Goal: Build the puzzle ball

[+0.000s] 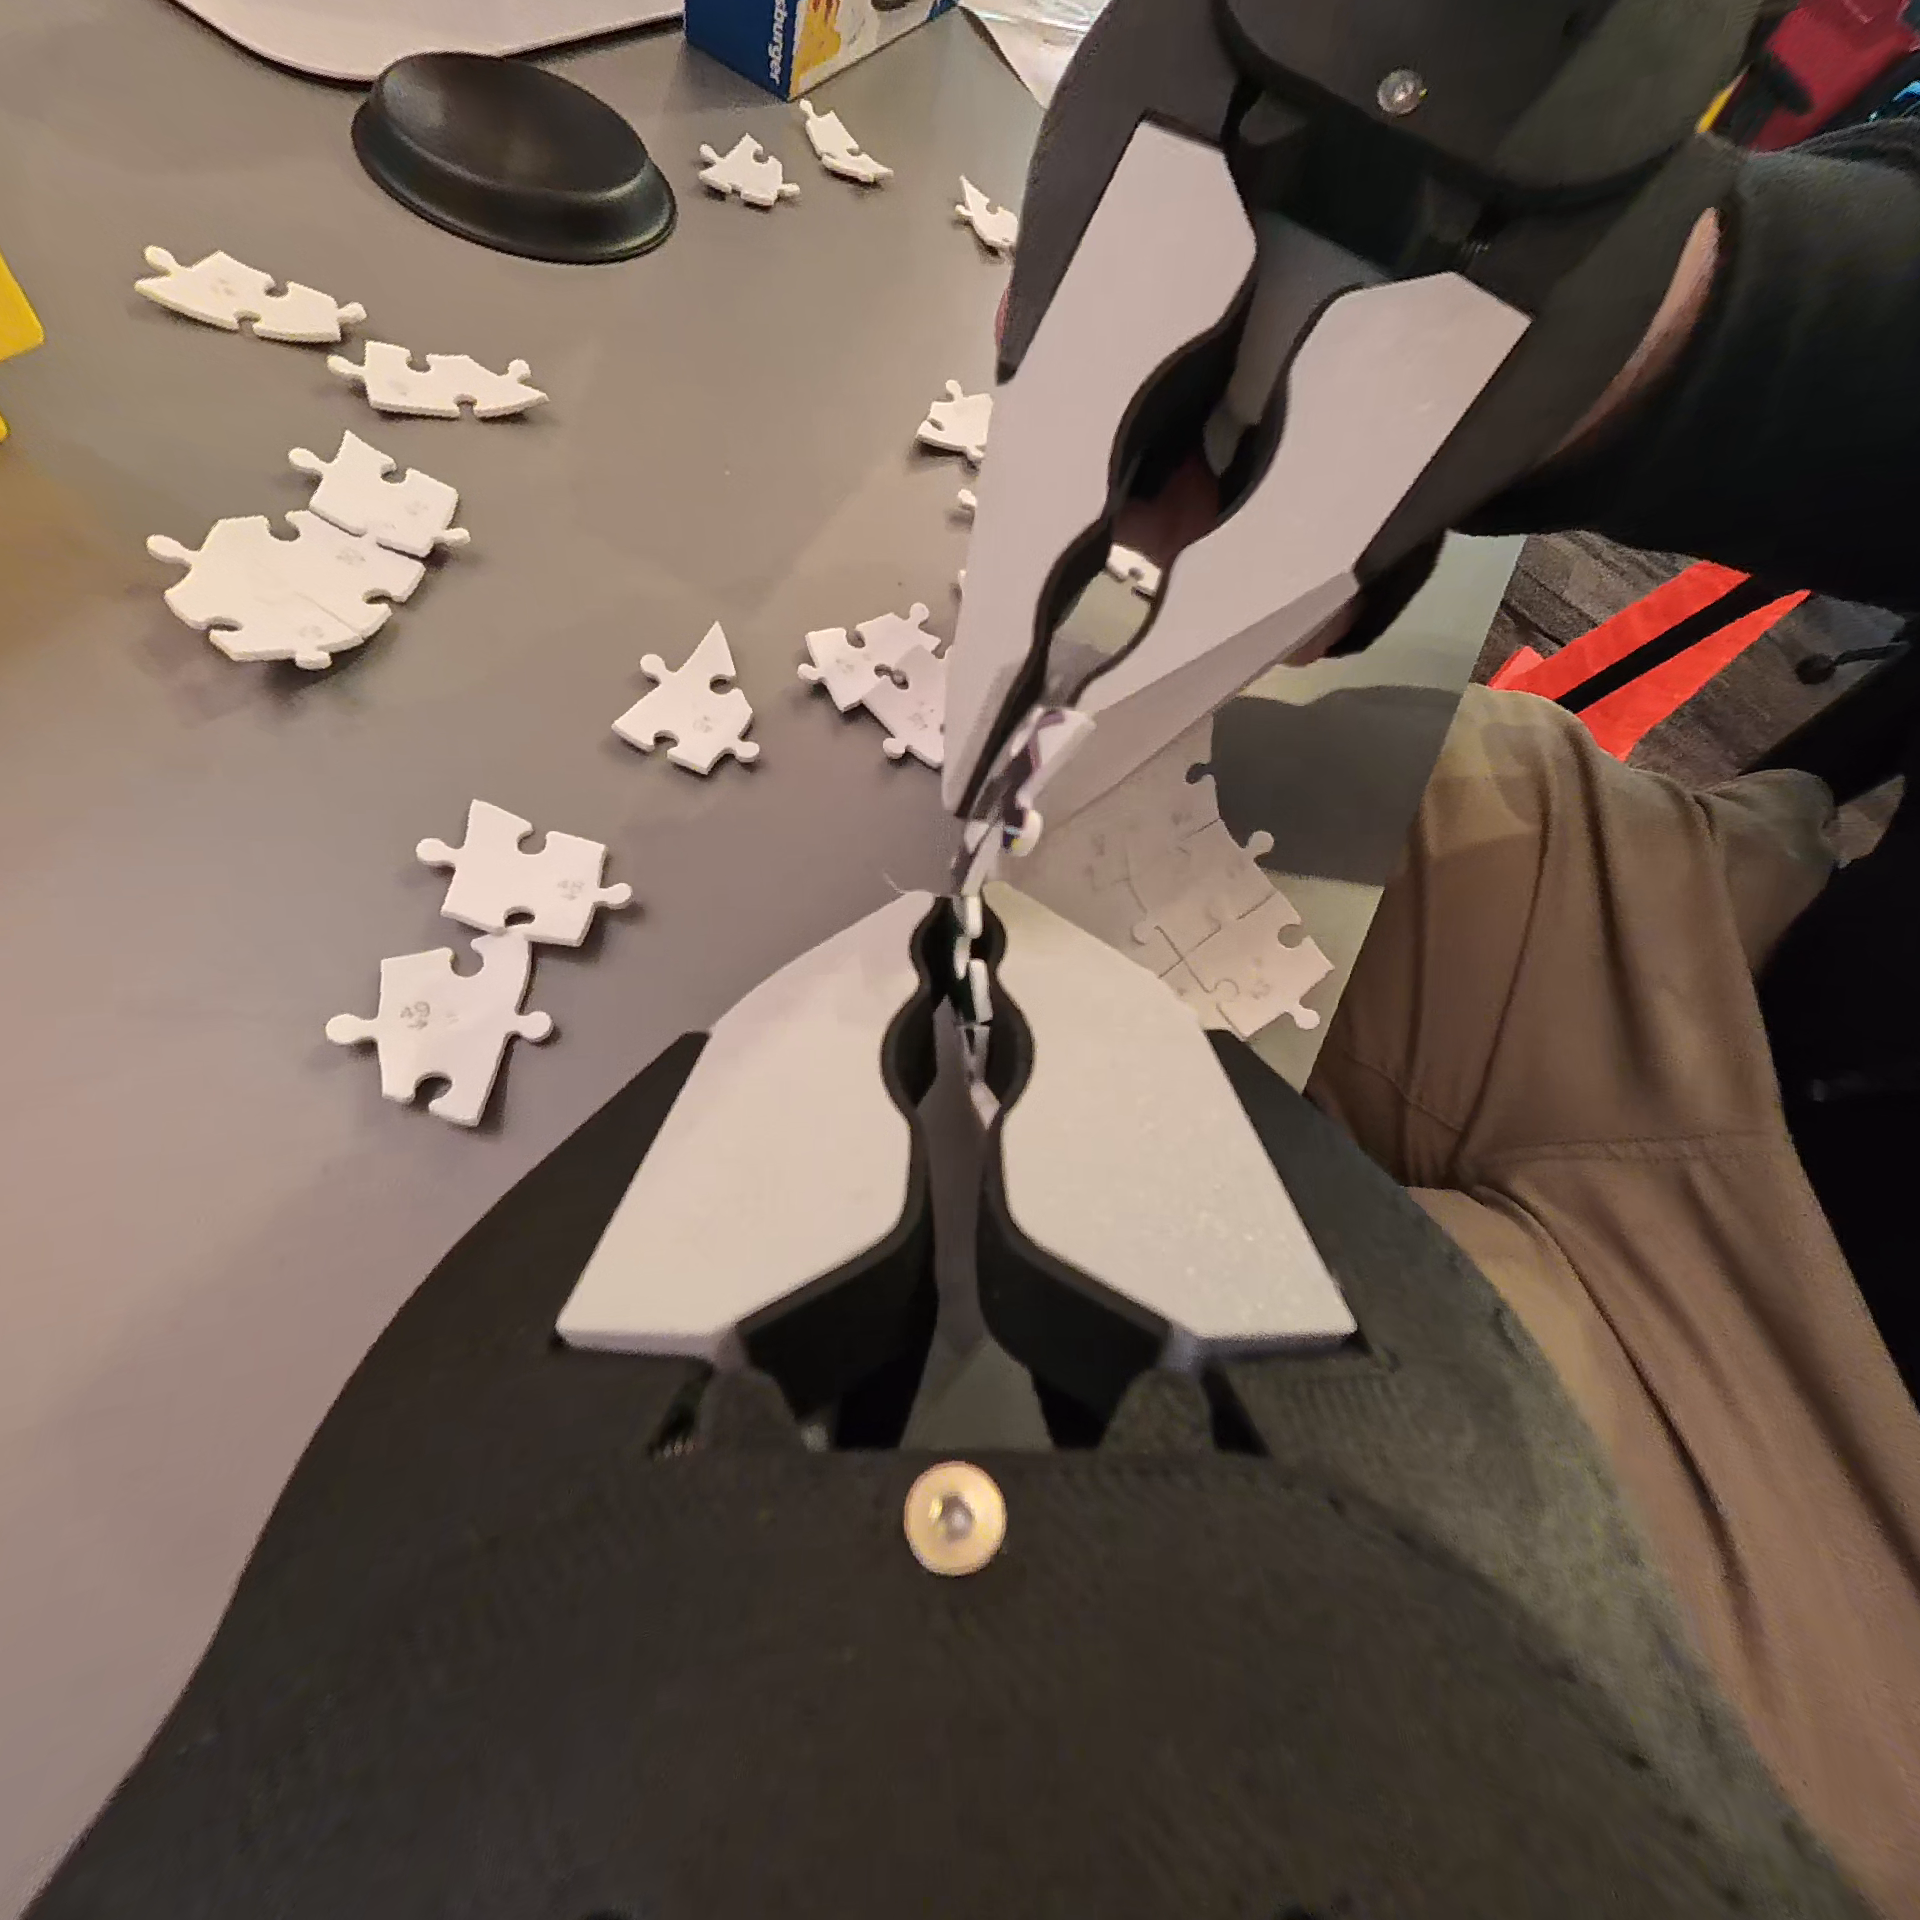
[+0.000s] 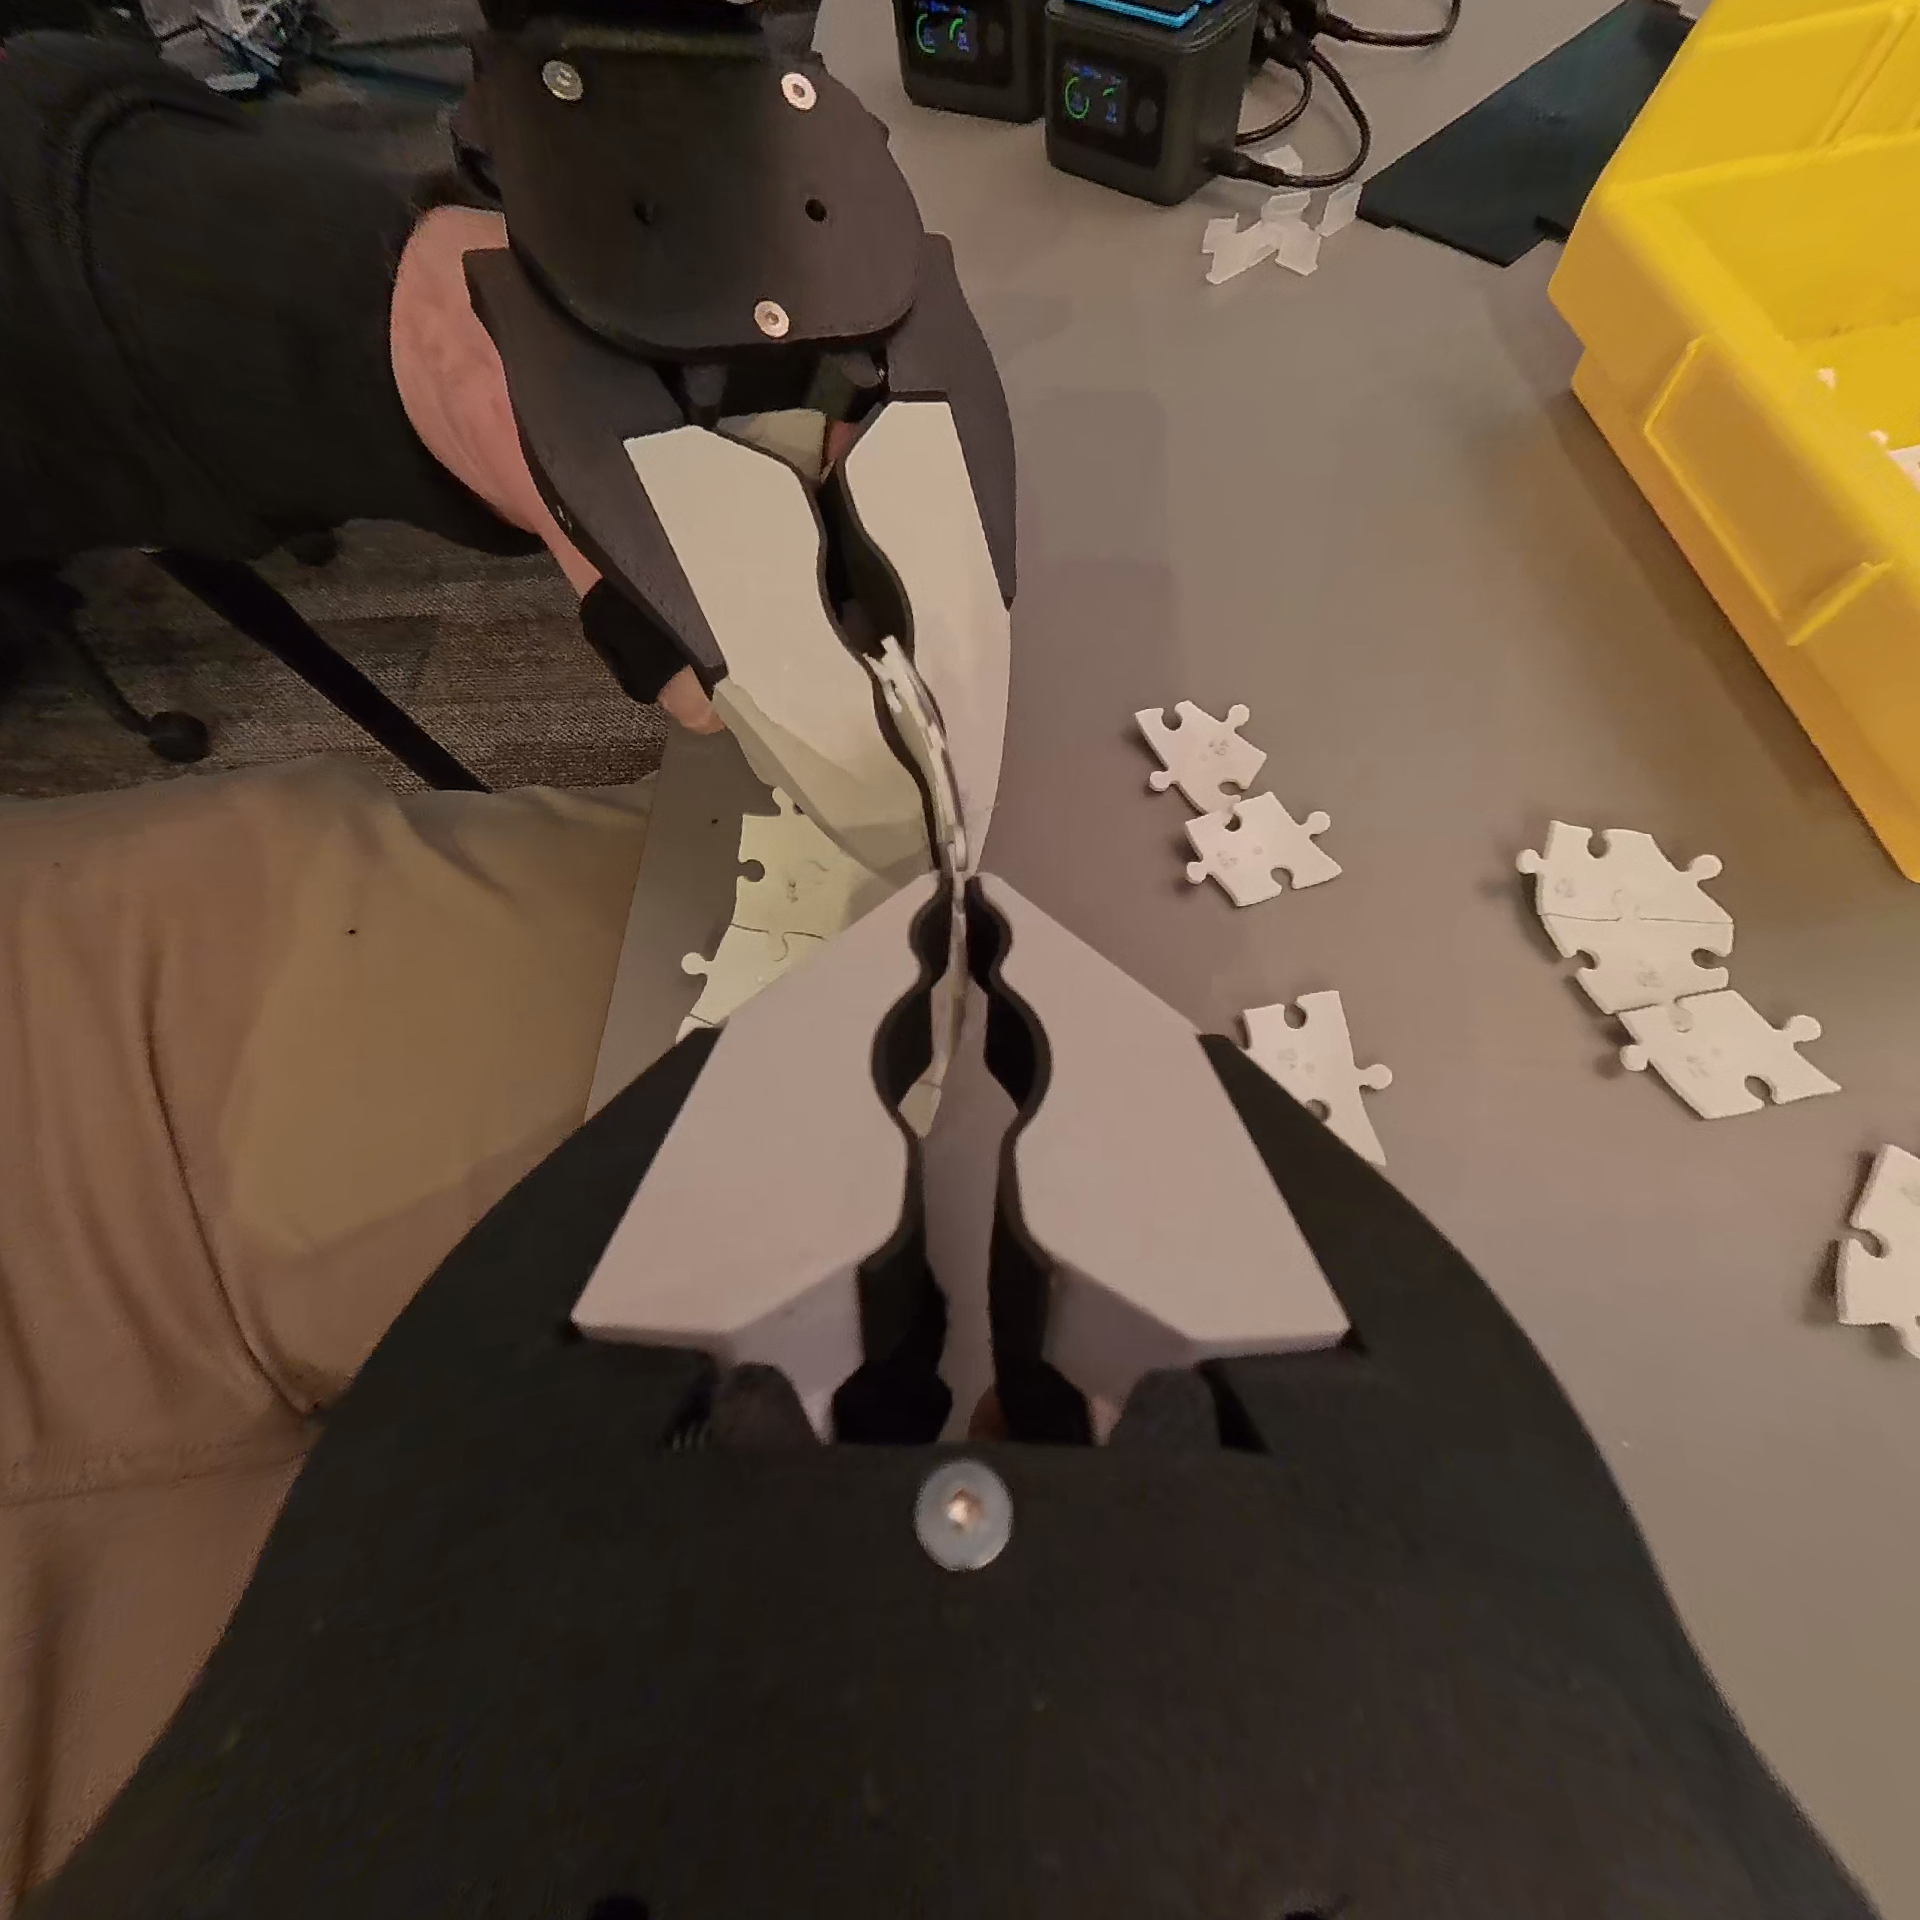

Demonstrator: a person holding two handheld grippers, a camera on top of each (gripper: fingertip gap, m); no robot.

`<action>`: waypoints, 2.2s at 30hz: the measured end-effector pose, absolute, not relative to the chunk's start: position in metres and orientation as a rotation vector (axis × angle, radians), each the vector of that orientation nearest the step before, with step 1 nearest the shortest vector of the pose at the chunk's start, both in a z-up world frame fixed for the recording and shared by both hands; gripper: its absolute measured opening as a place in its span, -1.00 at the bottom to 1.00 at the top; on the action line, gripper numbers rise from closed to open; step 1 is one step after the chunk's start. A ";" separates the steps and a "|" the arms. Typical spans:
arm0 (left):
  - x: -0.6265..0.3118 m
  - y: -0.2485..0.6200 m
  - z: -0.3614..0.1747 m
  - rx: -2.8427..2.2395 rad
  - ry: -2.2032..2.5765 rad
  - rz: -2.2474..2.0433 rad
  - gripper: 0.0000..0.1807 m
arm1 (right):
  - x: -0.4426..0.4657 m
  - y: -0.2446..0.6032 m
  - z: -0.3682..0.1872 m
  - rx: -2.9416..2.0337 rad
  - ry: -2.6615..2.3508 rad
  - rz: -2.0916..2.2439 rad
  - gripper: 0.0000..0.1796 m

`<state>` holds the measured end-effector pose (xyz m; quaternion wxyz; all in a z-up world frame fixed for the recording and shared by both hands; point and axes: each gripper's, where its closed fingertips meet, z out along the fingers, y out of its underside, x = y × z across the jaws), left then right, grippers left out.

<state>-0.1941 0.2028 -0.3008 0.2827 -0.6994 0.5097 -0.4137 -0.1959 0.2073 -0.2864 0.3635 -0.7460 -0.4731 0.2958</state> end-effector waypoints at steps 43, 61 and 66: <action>-0.226 0.221 -0.333 -2.220 1.375 -0.772 -0.72 | -0.188 0.173 -0.294 -2.014 -1.380 0.700 -0.89; -0.252 0.200 -0.327 -2.371 1.274 -0.753 -0.68 | -0.218 0.168 -0.328 -2.035 -1.620 0.600 -1.00; -0.248 0.195 -0.330 -2.388 1.236 -0.766 -0.73 | -0.218 0.168 -0.337 -2.062 -1.660 0.564 -1.00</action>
